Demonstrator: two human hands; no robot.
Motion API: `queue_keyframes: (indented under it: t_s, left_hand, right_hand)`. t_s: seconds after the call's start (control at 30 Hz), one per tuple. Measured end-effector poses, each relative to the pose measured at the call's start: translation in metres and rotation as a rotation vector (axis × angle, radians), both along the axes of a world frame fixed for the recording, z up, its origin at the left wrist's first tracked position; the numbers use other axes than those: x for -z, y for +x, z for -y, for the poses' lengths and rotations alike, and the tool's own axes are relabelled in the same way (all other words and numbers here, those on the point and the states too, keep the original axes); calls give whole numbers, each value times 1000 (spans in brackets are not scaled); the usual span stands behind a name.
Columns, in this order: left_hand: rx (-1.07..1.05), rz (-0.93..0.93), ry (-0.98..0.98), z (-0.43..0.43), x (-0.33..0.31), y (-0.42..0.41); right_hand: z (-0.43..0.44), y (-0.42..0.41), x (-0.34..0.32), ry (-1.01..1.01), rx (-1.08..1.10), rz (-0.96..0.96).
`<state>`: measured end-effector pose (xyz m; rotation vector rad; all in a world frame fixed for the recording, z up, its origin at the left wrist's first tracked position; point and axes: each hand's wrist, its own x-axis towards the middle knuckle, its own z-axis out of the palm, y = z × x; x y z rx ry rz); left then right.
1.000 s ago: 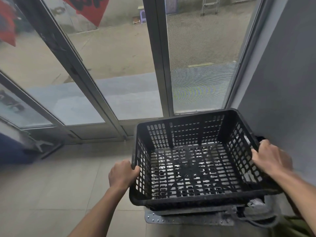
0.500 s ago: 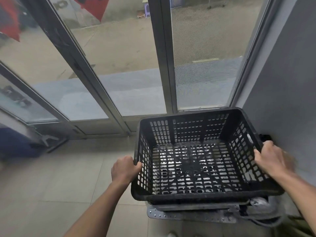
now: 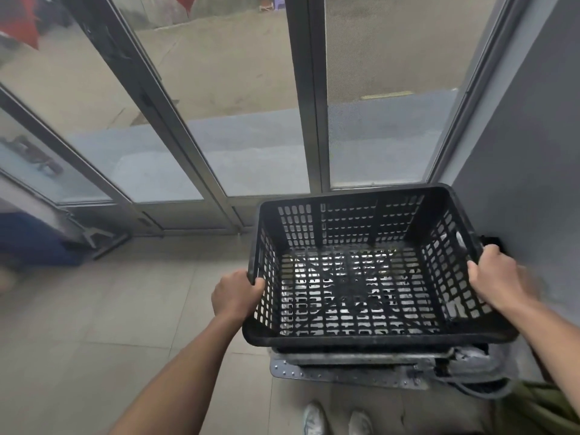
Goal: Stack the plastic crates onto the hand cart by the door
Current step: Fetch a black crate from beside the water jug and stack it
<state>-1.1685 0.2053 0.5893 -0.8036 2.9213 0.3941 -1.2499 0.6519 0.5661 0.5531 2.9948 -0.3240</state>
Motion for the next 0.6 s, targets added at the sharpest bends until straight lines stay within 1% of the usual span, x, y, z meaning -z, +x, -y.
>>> queue_keyframes:
  t_s: [0.17, 0.37, 0.5, 0.6]
  left_hand:
    - [5, -24, 44, 2, 2, 1]
    - [-11, -56, 65, 3, 1, 4]
    - [-20, -69, 69, 3, 3, 8]
    - [-18, -42, 58, 3, 2, 7]
  right_hand:
    - [-1, -3, 1, -23, -5, -35]
    - [0, -3, -11, -5, 2, -2]
    - [-1, -4, -4, -34, 0, -36]
    - [-7, -6, 6, -30, -24, -15]
